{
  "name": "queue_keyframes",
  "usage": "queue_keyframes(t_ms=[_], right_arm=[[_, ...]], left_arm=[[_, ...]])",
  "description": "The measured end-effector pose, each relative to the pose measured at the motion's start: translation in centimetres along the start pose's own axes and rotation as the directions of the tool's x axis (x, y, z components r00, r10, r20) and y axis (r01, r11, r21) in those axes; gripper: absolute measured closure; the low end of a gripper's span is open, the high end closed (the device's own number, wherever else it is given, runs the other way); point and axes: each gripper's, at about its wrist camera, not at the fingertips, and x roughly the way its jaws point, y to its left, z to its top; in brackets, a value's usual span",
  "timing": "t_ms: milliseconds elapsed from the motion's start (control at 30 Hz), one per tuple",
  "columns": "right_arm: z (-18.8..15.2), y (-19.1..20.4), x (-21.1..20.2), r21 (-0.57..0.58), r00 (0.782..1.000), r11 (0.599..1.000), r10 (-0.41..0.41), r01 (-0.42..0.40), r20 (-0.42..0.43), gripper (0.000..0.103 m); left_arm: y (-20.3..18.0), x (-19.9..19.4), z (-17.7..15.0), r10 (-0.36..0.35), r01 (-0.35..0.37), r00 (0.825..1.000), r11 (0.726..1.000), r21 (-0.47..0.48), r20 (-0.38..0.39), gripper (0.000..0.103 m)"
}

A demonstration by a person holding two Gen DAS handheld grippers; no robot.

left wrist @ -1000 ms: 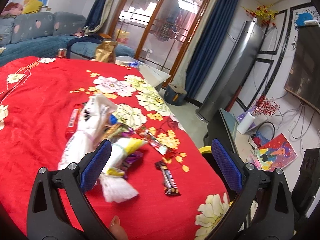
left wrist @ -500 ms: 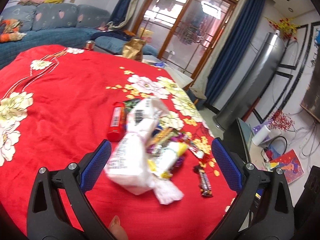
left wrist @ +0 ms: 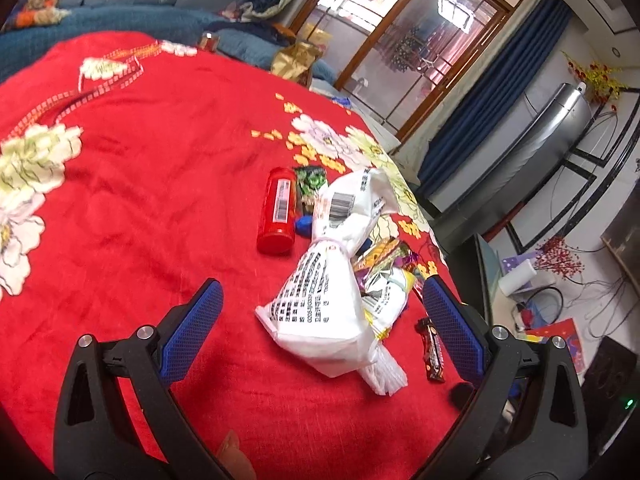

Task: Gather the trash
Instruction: 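Grasp the white printed bag with the left tool while the right tool grasps white foam netting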

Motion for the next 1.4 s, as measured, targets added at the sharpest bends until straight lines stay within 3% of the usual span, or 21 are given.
queue_keyframes(t_ms=[333, 400, 567, 733, 867, 1100, 1400], right_arm=[[-1.3, 1.9, 4.3, -0.061, 0.994, 0.998, 0.025, -0.031, -0.104, 0.037], [-1.4, 1.9, 4.9, -0.058, 0.992, 0.998, 0.023, -0.031, -0.12, 0.047], [-1.9, 1.5, 5.2, -0.048, 0.99, 0.998, 0.04, -0.047, -0.137, 0.086], [-1.9, 1.1, 3.5, -0.011, 0.991, 0.998, 0.066, -0.067, -0.113, 0.088], [-1.6, 1.0, 1.7, -0.008, 0.992, 0.996, 0.093, -0.094, -0.087, 0.088], [-1.1, 0.8, -0.9, -0.006, 0.99, 0.991, 0.131, -0.131, -0.055, 0.088], [-0.7, 1.9, -3.2, -0.024, 0.984, 0.984, 0.176, -0.176, -0.03, 0.089]], left_arm=[[1.7, 2.5, -0.7, -0.074, 0.064, 0.992, 0.993, -0.095, -0.106, 0.026], [1.7, 2.9, -0.9, -0.08, 0.068, 0.989, 0.993, -0.097, -0.122, 0.03], [1.6, 3.5, -1.5, -0.076, 0.064, 0.986, 0.994, -0.086, -0.15, 0.04], [1.5, 3.0, -1.5, -0.075, 0.065, 0.987, 0.995, -0.071, -0.141, 0.059], [1.3, 1.8, -1.0, -0.081, 0.076, 0.991, 0.995, -0.058, -0.103, 0.063], [0.6, -1.2, 0.6, -0.087, 0.087, 0.996, 0.996, -0.033, -0.012, 0.064], [0.2, -3.1, 1.4, -0.092, 0.092, 0.995, 0.995, -0.028, 0.026, 0.064]])
